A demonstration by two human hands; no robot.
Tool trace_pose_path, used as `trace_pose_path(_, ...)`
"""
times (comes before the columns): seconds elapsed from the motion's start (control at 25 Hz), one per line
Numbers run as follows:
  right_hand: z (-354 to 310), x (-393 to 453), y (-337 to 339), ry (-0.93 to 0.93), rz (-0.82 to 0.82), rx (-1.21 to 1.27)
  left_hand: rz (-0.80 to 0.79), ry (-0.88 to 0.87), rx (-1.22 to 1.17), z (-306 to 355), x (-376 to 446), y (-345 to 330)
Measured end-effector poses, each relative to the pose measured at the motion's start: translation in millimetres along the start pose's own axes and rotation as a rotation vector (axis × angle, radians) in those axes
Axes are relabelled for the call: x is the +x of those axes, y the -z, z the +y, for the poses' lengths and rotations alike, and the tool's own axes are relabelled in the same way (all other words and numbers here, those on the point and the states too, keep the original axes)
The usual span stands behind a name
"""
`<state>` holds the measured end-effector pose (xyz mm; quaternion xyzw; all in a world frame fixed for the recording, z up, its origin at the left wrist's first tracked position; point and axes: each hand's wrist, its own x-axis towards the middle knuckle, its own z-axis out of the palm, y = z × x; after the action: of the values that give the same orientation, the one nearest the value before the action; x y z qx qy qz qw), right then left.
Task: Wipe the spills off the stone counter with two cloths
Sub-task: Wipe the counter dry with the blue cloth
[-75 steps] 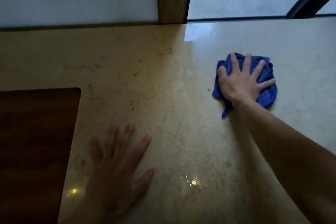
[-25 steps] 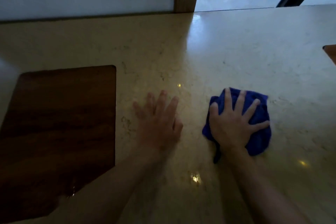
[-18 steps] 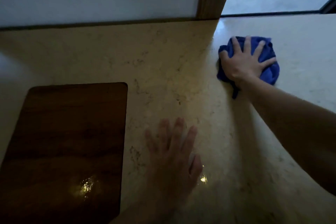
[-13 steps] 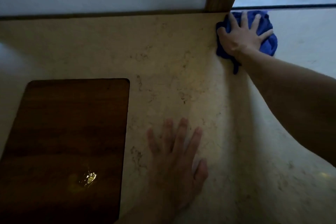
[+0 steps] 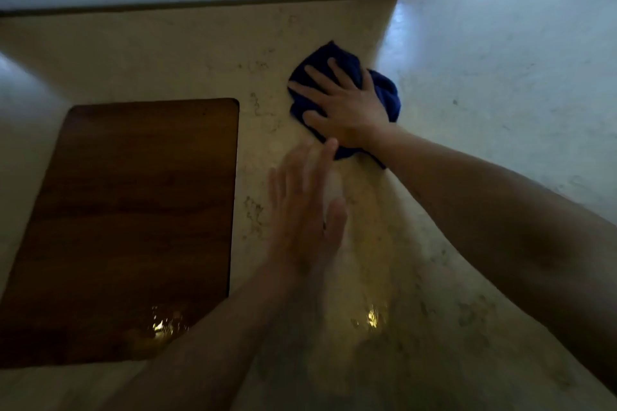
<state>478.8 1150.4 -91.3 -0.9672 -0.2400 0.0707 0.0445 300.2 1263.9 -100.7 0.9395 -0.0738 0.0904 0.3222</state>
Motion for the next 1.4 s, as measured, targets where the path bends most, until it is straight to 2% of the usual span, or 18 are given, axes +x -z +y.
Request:
trace_pose_path(0.08, -28, -56, -8, 0.033, -0.004, -0.007, 0.181, 0.039, -0.139, -2, 0, 6)
trace_pose_path(0.12, -43, -90, -14, 0.051, -0.001, -0.018, 0.215, 0.037, -0.159, -2, -3, 10)
trace_pose_path(0.2, -71, -157, -28, 0.086, -0.003, -0.011, 0.135, 0.039, -0.088, -8, -15, 23)
trace_pose_path(0.36, -128, -300, -41, 0.086, -0.036, -0.019, -0.078, 0.008, 0.253, -25, -68, 66)
trace_pose_path(0.44, -151, -364, -52, 0.059, -0.05, -0.009, -0.154, 0.024, 0.349, -47, -82, 80)
trace_pose_path(0.56, -189, -451, -65, -0.071, -0.06, -0.028, -0.164, 0.057, 0.412, -79, -90, 104)
trace_pose_path(0.64, -209, -474, -68, -0.21, -0.093, -0.01, -0.157, 0.066, 0.437, -96, -81, 118)
trace_pose_path(0.84, -222, -437, -74, -0.643, -0.081, 0.066, -0.187, 0.24, 0.455, -147, -59, 147)
trace_pose_path(0.92, -209, -402, -66, -0.748, -0.096, 0.122, -0.22, 0.279, 0.483, -163, -61, 147)
trace_pose_path(1.0, -180, -347, -50, -0.818, -0.178, 0.107, -0.237, 0.297, 0.504, -166, -59, 145)
trace_pose_path(1.08, -144, -296, -40, -0.823, -0.144, 0.124, -0.244, 0.307, 0.521, -164, -59, 144)
trace_pose_path(1.2, -72, -198, -34, -0.776, 0.065, 0.114, -0.237, 0.313, 0.55, -168, -61, 142)
trace_pose_path(1.4, 64, 3, 7, -0.741, 0.044, 0.139, -0.26, 0.342, 0.591, -170, -60, 141)
